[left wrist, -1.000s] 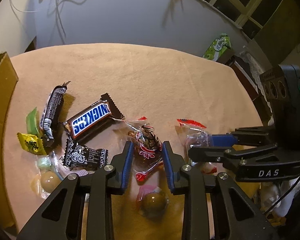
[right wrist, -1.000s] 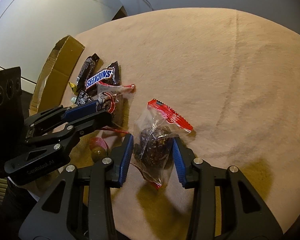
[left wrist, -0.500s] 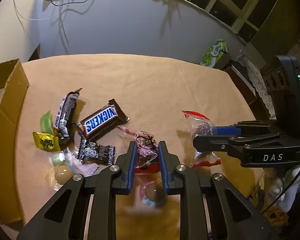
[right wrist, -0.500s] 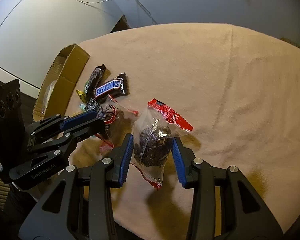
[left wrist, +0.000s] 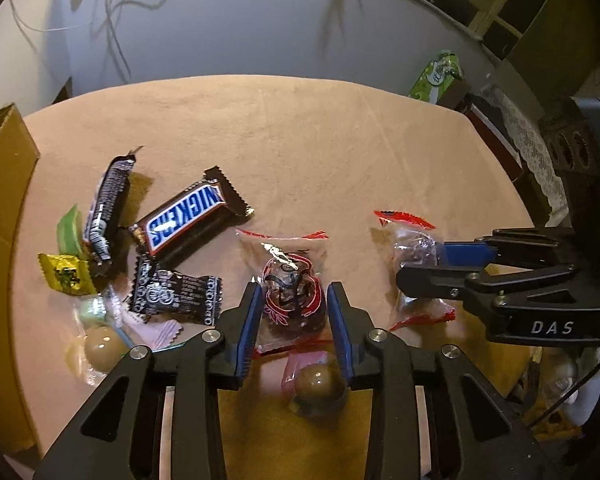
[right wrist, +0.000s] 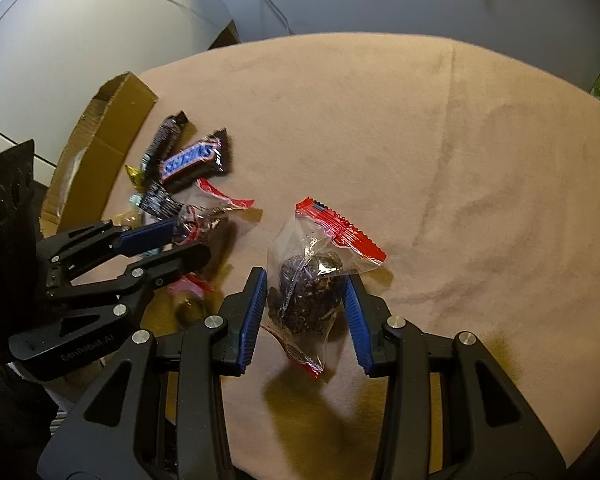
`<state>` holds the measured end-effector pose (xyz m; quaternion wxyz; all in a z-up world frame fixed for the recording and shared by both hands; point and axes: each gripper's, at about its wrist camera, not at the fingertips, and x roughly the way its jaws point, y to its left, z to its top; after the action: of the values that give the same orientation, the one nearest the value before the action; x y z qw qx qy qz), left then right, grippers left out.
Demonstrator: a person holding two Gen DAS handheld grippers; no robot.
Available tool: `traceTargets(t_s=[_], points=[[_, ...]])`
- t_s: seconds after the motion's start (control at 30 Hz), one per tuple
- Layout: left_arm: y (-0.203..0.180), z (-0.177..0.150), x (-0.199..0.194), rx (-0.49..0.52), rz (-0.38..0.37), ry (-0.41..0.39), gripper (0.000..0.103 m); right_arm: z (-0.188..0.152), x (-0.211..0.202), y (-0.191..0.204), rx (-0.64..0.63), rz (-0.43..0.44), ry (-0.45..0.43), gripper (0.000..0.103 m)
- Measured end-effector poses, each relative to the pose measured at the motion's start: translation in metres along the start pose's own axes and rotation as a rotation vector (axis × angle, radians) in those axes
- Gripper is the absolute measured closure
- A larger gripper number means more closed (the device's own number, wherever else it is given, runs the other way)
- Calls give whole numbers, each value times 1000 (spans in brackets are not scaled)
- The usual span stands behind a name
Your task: Organize snacks
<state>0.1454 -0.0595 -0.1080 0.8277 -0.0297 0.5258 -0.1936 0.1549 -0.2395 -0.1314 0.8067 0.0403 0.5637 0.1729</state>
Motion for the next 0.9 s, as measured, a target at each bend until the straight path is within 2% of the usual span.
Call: traceTargets(t_s=[0.2, 0.43, 0.6, 0.9], points=[[-1, 0, -1, 6, 14, -20, 73, 1, 8, -3, -4, -16, 14, 62], [15, 5, -27, -17, 19, -82, 73, 11, -3, 16, -26, -31, -18, 62], [37, 9, -54, -37, 42, -139, 73, 31, -15, 45, -64, -14, -57, 62], [89, 5, -103, -117, 99, -221, 73, 68, -19, 121, -158, 42, -102, 62]])
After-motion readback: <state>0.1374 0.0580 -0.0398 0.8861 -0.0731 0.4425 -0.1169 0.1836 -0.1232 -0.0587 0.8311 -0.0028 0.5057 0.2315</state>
